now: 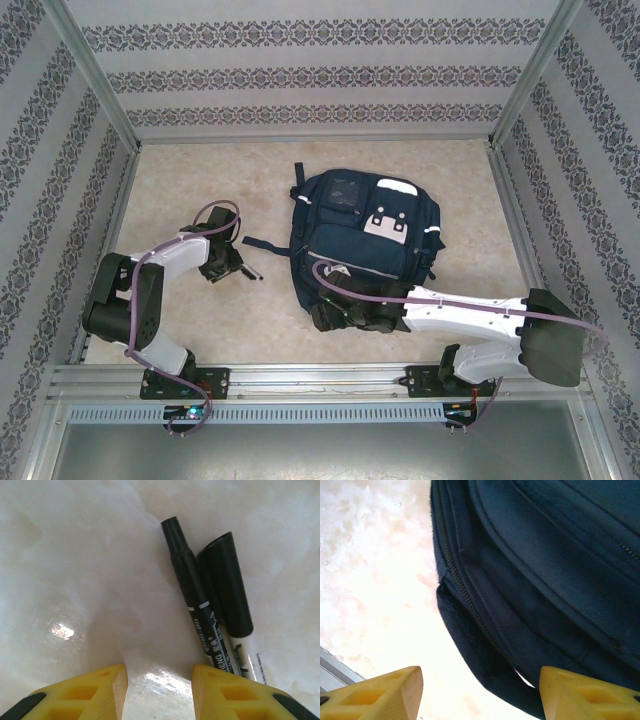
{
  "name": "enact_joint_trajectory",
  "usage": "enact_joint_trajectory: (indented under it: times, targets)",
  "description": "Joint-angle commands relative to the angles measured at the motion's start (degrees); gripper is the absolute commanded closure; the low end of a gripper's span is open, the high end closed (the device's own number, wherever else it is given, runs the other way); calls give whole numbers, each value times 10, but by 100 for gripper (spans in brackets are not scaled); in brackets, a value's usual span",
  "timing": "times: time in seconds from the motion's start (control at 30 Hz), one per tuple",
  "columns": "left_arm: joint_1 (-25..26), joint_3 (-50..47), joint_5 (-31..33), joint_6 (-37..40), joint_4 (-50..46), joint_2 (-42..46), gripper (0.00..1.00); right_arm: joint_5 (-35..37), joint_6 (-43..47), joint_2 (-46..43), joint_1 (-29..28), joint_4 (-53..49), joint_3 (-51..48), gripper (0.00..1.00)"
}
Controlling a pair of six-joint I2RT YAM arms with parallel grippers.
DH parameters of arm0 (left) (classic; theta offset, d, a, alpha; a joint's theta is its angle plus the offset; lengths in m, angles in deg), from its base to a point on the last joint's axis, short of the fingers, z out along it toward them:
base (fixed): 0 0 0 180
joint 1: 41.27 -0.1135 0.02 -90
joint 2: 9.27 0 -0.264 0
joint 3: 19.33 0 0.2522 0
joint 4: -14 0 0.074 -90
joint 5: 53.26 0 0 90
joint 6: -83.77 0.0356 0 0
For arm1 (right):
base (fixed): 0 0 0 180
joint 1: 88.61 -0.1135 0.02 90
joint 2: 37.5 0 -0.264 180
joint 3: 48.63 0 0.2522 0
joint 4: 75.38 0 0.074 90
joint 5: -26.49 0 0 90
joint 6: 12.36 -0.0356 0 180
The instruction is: Pack the student bag
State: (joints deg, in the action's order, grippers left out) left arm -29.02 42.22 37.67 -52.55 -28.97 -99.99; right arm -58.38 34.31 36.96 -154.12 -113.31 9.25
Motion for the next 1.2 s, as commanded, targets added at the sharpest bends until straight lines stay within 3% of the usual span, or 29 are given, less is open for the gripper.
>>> enact_joint_trajectory:
  times: [0.0,0.23,0.63,1.0,1.17]
  targets:
    - [-6,5,-2,-13,10,-10,59,15,8,14,-13,-18,25,37]
    - [-6,20,5,-11,-19,51,57,8,14,44,-17,-23,46,36]
    - [-6,15,3,-18,13,-15,60,11,20,107,-43,-31,91,33]
    - [-6,-41,-11,-29,30,-6,62,22,43,188,-89,-78,169,28]
    - [-5,-87,-23,-24,16,44,65,17,51,200,-92,-90,193,26]
